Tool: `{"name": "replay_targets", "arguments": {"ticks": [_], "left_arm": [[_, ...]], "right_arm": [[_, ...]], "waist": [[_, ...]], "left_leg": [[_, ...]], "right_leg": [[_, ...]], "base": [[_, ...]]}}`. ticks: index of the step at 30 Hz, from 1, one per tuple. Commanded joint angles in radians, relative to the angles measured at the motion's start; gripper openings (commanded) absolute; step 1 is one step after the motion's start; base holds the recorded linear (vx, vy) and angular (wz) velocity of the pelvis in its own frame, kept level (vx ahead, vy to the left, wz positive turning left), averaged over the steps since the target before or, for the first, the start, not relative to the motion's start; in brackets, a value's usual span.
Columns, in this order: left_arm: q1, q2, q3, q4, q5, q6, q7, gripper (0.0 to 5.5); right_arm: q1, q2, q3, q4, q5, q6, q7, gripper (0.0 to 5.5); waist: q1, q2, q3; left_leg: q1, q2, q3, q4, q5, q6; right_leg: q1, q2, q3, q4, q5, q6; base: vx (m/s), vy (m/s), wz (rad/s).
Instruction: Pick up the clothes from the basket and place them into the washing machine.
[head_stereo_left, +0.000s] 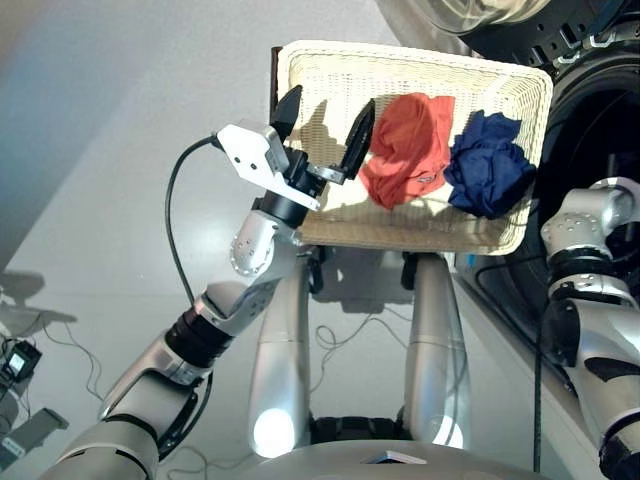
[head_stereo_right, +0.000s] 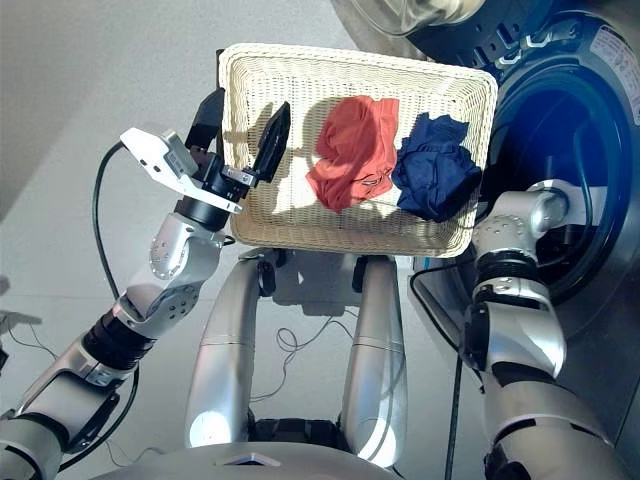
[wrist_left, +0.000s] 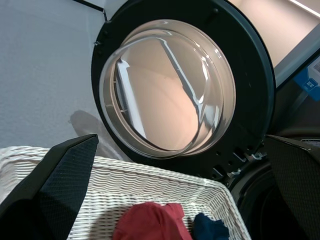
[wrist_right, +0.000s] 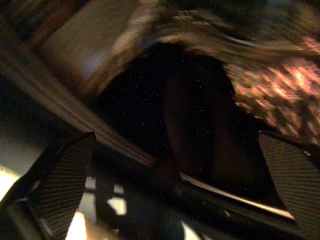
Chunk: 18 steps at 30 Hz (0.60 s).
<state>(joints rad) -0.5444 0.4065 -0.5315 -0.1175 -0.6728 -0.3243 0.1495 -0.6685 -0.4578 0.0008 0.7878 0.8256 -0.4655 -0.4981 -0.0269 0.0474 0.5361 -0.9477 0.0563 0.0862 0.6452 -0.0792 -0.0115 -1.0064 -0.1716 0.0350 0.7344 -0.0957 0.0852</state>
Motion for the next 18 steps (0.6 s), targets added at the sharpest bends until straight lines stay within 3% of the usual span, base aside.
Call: {"name": "replay_targets", "arguments": {"ticks": [1,2,9,14,18], "left_arm": [[-0.017,-0.02,0.02,0.005,0.132,-0.026,0.021,5.5],[-0.025,-0.024,0.025,0.03,0.151,-0.02,0.016,5.5],[-0.057,-0.067,0.016,0.209,0.332,0.022,0.092,5.5],[-0.117,-0.072,0.0,0.347,0.595,0.097,0.191,5.5],[-0.195,-0.114,-0.041,0.458,0.692,0.133,0.234,5.5]], "right_arm": [[0.07,-0.014,0.05,-0.157,-0.206,0.02,0.053,5.5],[0.099,-0.022,0.089,-0.207,-0.272,0.056,0.086,5.5],[0.193,0.003,0.155,-0.477,-0.4,0.069,0.138,5.5],[0.229,-0.005,0.188,-0.7,-0.481,0.098,0.173,5.5],[0.203,-0.011,0.228,-0.834,-0.553,0.112,0.169,5.5]], "waist": [[-0.025,-0.013,-0.016],[-0.029,-0.02,-0.016],[-0.053,-0.055,-0.016],[-0.068,-0.079,-0.016],[-0.083,-0.095,-0.016]], "left_leg": [[0.05,0.05,-0.039,0.009,-0.051,-0.064],[0.053,0.05,-0.039,0.004,-0.047,-0.064],[0.041,0.06,-0.038,0.01,-0.044,-0.062],[0.029,0.071,-0.03,0.02,-0.046,-0.061],[0.021,0.076,-0.025,0.026,-0.045,-0.061]], "right_leg": [[0.07,-0.001,0.038,-0.07,0.017,0.05],[0.071,0.0,0.038,-0.073,0.021,0.049],[0.058,0.008,0.04,-0.077,0.029,0.048],[0.045,0.014,0.045,-0.074,0.031,0.048],[0.035,0.02,0.052,-0.07,0.033,0.05]], "base": [[0.0,0.0,0.0],[0.0,0.0,0.0],[0.0,0.0,0.0],[0.0,0.0,0.0],[0.0,0.0,0.0]]}}
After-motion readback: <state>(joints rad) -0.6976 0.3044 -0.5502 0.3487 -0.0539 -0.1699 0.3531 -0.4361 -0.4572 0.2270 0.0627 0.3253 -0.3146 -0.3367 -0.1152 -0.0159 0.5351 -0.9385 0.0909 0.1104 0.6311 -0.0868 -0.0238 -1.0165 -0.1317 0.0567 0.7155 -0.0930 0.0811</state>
